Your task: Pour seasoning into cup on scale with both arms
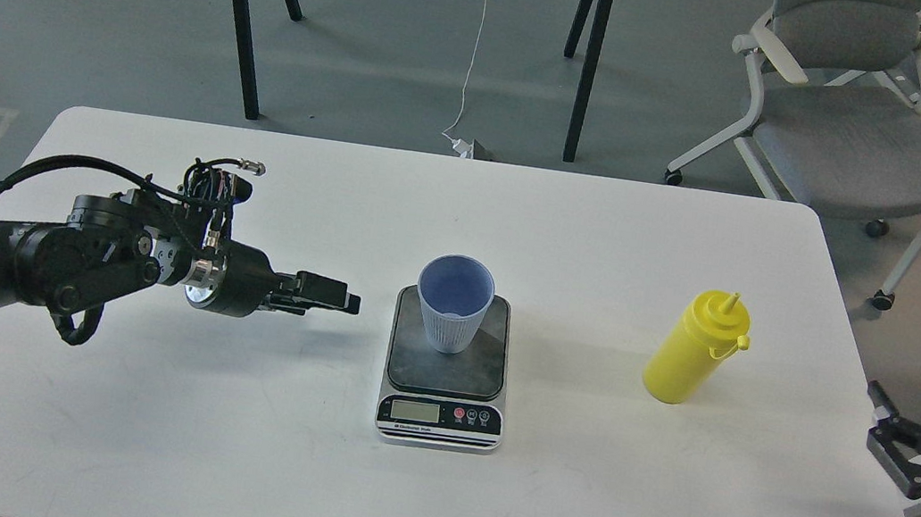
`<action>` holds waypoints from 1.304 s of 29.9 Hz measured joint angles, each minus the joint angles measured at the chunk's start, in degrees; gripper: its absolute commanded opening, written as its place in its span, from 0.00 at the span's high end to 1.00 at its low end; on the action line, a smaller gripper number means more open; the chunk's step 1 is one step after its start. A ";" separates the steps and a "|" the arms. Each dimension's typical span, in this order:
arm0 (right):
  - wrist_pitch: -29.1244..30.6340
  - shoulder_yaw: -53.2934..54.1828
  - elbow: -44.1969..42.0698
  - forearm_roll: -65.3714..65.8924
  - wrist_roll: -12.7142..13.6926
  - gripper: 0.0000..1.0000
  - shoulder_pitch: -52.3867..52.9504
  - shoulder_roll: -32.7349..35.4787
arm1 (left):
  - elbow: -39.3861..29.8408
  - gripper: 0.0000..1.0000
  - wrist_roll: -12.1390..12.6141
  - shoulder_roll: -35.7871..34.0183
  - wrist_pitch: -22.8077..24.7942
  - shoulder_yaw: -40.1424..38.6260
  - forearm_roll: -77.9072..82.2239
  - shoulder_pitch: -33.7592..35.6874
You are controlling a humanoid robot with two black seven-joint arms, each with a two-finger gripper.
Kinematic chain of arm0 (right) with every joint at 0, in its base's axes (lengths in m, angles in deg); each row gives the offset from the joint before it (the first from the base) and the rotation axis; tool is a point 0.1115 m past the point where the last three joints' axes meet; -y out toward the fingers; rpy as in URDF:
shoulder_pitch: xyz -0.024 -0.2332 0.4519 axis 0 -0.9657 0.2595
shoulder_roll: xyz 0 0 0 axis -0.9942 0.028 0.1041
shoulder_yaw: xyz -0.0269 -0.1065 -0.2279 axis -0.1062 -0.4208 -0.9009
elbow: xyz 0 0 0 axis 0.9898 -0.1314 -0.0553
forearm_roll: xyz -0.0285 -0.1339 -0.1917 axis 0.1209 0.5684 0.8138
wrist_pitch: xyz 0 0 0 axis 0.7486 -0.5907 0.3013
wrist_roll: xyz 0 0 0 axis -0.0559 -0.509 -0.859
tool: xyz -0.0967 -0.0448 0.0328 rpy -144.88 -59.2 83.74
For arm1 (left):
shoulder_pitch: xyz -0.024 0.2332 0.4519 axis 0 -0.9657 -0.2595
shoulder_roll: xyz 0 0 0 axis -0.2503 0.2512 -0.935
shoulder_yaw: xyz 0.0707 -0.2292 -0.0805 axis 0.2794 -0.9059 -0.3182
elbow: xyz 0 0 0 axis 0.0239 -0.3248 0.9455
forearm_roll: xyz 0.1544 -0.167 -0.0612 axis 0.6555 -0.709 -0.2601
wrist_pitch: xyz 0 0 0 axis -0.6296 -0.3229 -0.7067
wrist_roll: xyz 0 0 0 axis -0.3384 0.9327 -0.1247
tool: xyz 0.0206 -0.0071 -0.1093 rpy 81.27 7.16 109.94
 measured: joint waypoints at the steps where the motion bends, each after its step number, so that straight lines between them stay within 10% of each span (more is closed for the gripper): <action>1: 0.00 0.37 -1.24 0.34 0.13 0.01 2.62 0.09 | -0.15 0.01 0.00 -0.94 0.00 -0.57 -0.07 0.54; 19: 0.00 -27.12 -27.99 9.72 -0.07 0.01 50.36 -10.46 | 0.54 0.01 0.00 -8.23 0.00 -14.94 -7.77 6.11; 39: 0.00 -29.00 -34.84 11.73 -0.21 0.01 52.76 -17.67 | 8.01 0.01 0.00 -8.29 0.00 -23.14 -24.20 4.91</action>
